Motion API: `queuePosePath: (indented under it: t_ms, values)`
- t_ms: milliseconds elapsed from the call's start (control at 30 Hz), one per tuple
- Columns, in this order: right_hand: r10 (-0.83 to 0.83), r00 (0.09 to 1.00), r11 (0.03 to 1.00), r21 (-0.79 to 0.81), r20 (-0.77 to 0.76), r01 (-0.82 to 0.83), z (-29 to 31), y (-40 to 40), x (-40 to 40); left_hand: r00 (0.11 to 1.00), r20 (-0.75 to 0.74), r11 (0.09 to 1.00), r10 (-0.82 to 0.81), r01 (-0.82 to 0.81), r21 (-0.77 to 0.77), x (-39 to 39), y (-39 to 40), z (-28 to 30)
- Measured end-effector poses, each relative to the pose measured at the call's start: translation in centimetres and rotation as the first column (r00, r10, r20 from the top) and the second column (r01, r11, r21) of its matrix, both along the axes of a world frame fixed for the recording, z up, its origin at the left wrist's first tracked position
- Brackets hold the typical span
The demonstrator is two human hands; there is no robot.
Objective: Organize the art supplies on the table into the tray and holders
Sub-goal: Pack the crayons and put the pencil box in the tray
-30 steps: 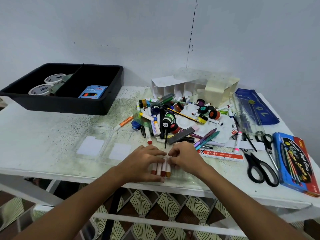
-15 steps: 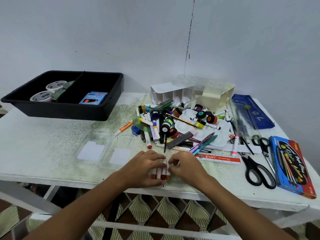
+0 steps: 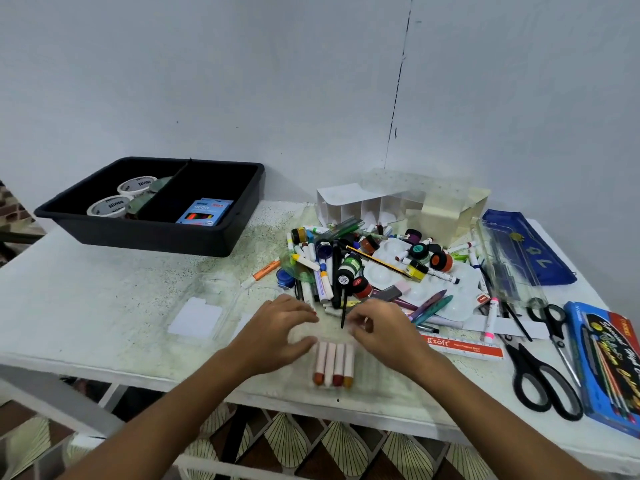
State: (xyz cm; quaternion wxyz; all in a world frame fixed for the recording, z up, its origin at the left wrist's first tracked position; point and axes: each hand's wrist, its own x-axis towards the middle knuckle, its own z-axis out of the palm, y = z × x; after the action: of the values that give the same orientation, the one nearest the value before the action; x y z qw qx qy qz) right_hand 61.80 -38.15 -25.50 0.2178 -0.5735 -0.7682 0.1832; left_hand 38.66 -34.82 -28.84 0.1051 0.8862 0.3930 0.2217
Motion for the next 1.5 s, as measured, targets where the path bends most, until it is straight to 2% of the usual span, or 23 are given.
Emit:
queuePosePath:
  t_ms: [100, 233, 367, 467, 567, 900, 1133, 1400, 1500]
  values:
    - [0.086, 0.995, 0.994, 0.061, 0.059, -0.090, 1.0, 2.4, 0.1, 0.996, 0.024, 0.995, 0.087, -0.088, 0.037, -0.3, 2.3, 1.0]
    - [0.203, 0.947, 0.968, 0.093, 0.248, -0.232, 1.9, 6.8, -0.2, 0.983, 0.015, 0.980, 0.182, -0.183, 0.084, 0.5, 6.2, 2.3]
    - [0.289, 0.823, 0.946, -0.014, 0.488, -0.324, 2.3, 10.2, -1.2, 0.967, -0.134, 0.976, 0.215, -0.207, 0.068, 2.0, 10.0, 3.2]
    - [0.352, 0.740, 0.927, -0.103, 0.573, -0.361, 2.2, 11.6, -1.8, 0.922, -0.318, 0.975, 0.222, -0.219, 0.046, 2.8, 11.5, 3.4]
    - [0.372, 0.735, 0.921, -0.130, 0.567, -0.366, 1.8, 12.5, -2.0, 0.887, -0.403, 0.973, 0.224, -0.227, 0.041, 3.1, 12.1, 3.3]
    - [0.334, 0.827, 0.942, -0.137, 0.452, -0.305, 1.4, 12.6, -2.2, 0.910, -0.360, 0.978, 0.206, -0.197, 0.061, 3.0, 12.2, 3.4]
    - [0.284, 0.916, 0.957, -0.021, 0.284, -0.290, 1.0, 12.7, -1.7, 0.934, -0.294, 0.979, 0.205, -0.193, 0.069, 2.7, 11.8, 4.1]
    - [0.250, 0.920, 0.946, 0.128, 0.301, -0.299, -0.4, 12.6, -1.6, 0.937, -0.241, 0.967, 0.252, -0.252, 0.028, 1.4, 10.9, 4.8]
    - [0.211, 0.940, 0.966, 0.091, 0.268, -0.243, -0.4, 12.4, -1.8, 0.935, -0.221, 0.960, 0.278, -0.280, 0.024, 0.9, 10.1, 5.2]
